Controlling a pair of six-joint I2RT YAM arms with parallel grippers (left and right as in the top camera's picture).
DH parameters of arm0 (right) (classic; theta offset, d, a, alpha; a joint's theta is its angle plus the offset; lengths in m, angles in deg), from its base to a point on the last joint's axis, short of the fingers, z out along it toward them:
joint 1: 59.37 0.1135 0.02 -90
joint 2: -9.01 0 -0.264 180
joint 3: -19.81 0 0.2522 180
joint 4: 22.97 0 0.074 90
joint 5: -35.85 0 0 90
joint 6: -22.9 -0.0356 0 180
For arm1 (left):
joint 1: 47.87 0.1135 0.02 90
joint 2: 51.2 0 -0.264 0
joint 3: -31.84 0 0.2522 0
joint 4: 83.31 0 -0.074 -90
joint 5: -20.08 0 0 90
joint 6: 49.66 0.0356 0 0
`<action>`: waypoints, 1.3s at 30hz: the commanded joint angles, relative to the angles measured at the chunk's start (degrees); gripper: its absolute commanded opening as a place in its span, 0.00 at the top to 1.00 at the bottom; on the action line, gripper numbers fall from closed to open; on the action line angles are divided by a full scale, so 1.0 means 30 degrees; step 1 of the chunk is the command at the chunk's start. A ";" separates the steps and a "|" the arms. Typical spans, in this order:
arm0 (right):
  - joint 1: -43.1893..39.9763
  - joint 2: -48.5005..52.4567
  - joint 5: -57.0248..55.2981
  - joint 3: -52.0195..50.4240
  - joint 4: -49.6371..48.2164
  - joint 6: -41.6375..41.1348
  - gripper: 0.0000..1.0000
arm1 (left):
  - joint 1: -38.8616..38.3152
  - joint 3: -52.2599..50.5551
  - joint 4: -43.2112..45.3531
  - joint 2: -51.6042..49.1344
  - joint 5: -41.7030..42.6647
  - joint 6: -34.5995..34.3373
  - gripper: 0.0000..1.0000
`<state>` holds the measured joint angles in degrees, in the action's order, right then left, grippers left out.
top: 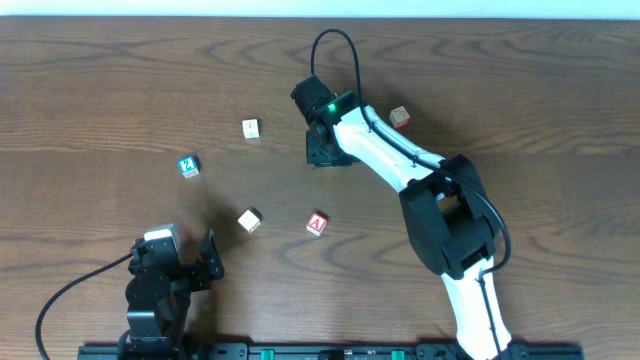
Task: Spell out Ai2
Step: 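Carry the red 'I' block with the right gripper toward table center, then lower the 'I' block and release it near the center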
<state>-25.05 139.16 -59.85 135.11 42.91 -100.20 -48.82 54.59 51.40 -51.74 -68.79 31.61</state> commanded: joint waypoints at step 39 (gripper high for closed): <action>0.0124 0.0226 -0.0022 0.1056 0.0605 -0.0226 0.32 | 0.0080 -0.0204 0.0051 0.0095 -0.0073 0.0284 0.05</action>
<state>-24.61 139.20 -59.54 135.48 43.65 -101.28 -48.82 54.59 51.40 -51.74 -68.79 31.63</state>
